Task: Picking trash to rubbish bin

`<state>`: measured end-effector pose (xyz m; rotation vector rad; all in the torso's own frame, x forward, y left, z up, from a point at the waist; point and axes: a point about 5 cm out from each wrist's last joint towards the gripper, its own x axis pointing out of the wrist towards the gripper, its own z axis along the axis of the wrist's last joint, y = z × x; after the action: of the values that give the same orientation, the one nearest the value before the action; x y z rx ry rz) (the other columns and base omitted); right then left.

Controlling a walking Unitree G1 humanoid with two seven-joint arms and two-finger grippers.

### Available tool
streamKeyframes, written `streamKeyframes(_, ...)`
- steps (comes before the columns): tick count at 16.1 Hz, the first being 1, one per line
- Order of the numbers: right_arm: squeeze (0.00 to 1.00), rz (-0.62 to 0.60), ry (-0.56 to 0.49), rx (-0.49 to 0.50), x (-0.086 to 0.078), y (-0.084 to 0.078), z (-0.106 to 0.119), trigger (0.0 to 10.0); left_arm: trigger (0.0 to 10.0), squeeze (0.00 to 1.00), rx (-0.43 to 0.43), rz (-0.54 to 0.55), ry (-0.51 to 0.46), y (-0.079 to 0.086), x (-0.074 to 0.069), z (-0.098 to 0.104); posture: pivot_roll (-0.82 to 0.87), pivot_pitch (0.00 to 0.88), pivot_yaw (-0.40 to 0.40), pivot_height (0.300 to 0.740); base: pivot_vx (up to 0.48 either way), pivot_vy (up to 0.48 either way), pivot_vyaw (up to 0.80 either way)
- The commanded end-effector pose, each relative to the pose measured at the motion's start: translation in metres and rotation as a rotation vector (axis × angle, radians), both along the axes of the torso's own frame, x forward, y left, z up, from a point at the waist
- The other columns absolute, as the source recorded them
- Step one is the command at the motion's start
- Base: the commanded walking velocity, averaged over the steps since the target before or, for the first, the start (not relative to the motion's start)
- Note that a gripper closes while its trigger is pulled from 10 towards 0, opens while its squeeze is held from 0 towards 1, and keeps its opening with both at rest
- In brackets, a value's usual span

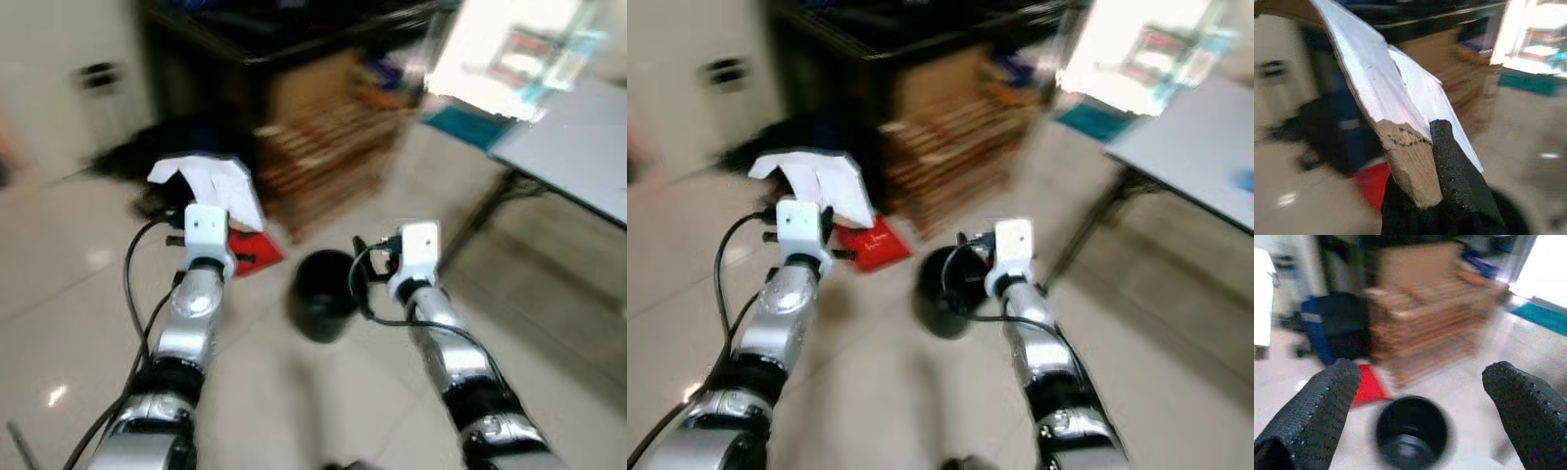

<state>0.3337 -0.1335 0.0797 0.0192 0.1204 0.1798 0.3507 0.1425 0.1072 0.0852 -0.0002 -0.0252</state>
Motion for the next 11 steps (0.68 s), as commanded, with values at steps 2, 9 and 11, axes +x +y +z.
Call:
streamKeyframes(2,0.0,-0.009,0.017,0.009,0.0009,-0.0003,-0.001,10.0,10.0,0.0,0.015,-0.017,0.005,-0.0009,0.0,-0.0004,-0.07,0.082,-0.081,0.74,0.471,0.0,-0.79)
streamKeyframes(9,0.0,-0.008,0.003,0.008,0.0007,-0.0003,-0.0008,10.0,10.0,0.0,0.018,-0.031,0.008,-0.0032,0.0,-0.0008,-0.07,0.082,-0.081,0.74,0.32,0.0,-0.22)
streamKeyframes(11,0.0,-0.006,0.005,0.007,0.0002,0.0001,-0.0016,10.0,10.0,0.0,0.018,-0.032,0.008,-0.0033,0.0,-0.0008,-0.07,0.083,-0.081,0.74,0.317,0.0,0.0)
